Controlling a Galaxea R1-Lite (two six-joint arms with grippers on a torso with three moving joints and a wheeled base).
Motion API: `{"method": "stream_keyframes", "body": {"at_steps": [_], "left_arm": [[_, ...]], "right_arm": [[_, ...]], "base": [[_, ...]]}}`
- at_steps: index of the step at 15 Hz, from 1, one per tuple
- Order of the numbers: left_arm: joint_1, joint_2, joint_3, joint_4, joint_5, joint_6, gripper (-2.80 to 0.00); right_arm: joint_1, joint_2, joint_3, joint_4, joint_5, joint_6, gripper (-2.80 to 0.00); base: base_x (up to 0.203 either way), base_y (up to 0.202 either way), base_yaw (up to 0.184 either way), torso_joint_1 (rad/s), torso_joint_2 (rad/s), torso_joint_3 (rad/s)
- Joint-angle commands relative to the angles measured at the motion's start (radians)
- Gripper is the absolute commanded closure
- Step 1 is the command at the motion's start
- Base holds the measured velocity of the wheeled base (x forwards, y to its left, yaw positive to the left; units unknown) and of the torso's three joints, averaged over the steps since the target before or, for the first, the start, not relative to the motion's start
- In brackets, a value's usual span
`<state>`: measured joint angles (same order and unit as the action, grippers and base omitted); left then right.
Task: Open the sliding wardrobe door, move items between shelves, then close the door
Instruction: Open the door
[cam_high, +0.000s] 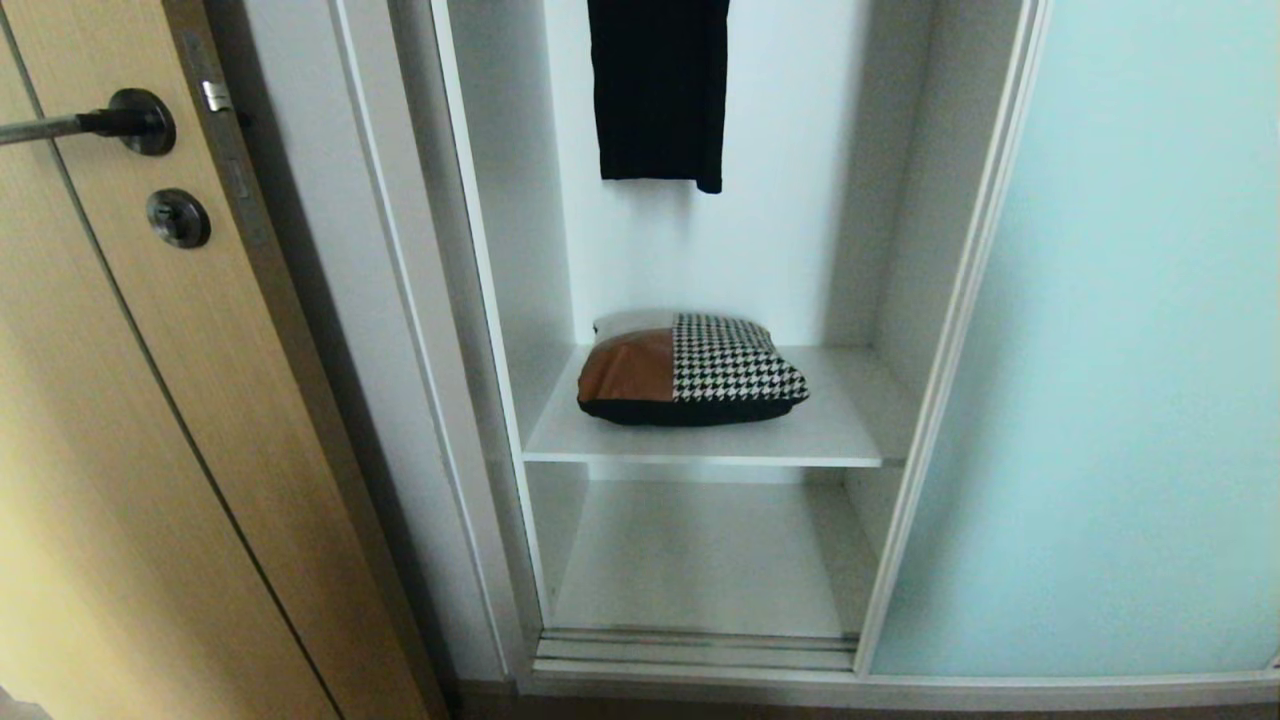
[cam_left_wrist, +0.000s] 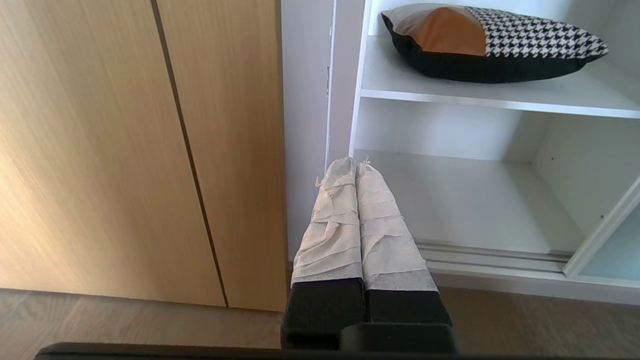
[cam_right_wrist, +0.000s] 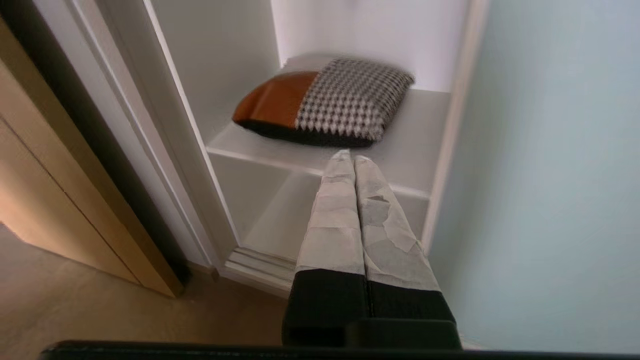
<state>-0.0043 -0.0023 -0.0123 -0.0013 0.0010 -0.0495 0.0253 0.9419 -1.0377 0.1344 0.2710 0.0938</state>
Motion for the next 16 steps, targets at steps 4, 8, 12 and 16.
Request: {"method": "stream_keyframes", "body": {"at_steps": [4, 8, 12, 16], "left_arm": [[0.000, 0.002, 0.000, -0.001, 0.001, 0.000, 0.00], [0.000, 0.002, 0.000, 0.000, 0.001, -0.001, 0.00], [0.000, 0.002, 0.000, 0.000, 0.001, -0.001, 0.00], [0.000, 0.002, 0.000, -0.001, 0.001, -0.001, 0.00]], "right_arm": [[0.136, 0.372, -0.195, -0.091, 0.003, 0.012, 0.00], [0.156, 0.511, -0.288, -0.098, -0.028, 0.055, 0.00], [0.137, 0.636, -0.401, -0.098, -0.089, 0.112, 0.00], [0.129, 0.709, -0.447, -0.098, -0.125, 0.153, 0.00]], "base": [[0.000, 0.000, 0.000, 0.000, 0.00, 0.000], [0.000, 0.000, 0.000, 0.000, 0.00, 0.000], [0.000, 0.000, 0.000, 0.000, 0.00, 0.000], [0.000, 0.000, 0.000, 0.000, 0.00, 0.000]]}}
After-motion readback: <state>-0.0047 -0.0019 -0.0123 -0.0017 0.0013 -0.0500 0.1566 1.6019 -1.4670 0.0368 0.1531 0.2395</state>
